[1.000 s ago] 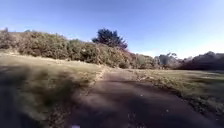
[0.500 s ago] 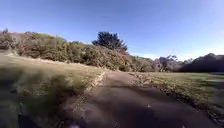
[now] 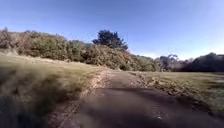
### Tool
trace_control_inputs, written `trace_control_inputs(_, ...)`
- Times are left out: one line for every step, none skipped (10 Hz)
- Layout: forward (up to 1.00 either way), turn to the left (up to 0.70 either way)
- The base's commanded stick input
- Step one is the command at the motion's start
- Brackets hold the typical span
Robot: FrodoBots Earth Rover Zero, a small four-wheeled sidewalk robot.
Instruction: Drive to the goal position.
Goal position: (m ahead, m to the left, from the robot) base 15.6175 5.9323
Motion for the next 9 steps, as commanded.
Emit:
trace_control_inputs(0.7, 0.0)
trace_control_inputs(0.7, 0.0)
trace_control_inputs(0.7, -0.1)
trace_control_inputs(0.7, -0.12)
trace_control_inputs(0.7, -0.14)
trace_control_inputs(0.7, -0.14)
trace_control_inputs(0.7, -0.14)
trace_control_inputs(0.7, -0.14)
trace_control_inputs(0.7, -0.14)
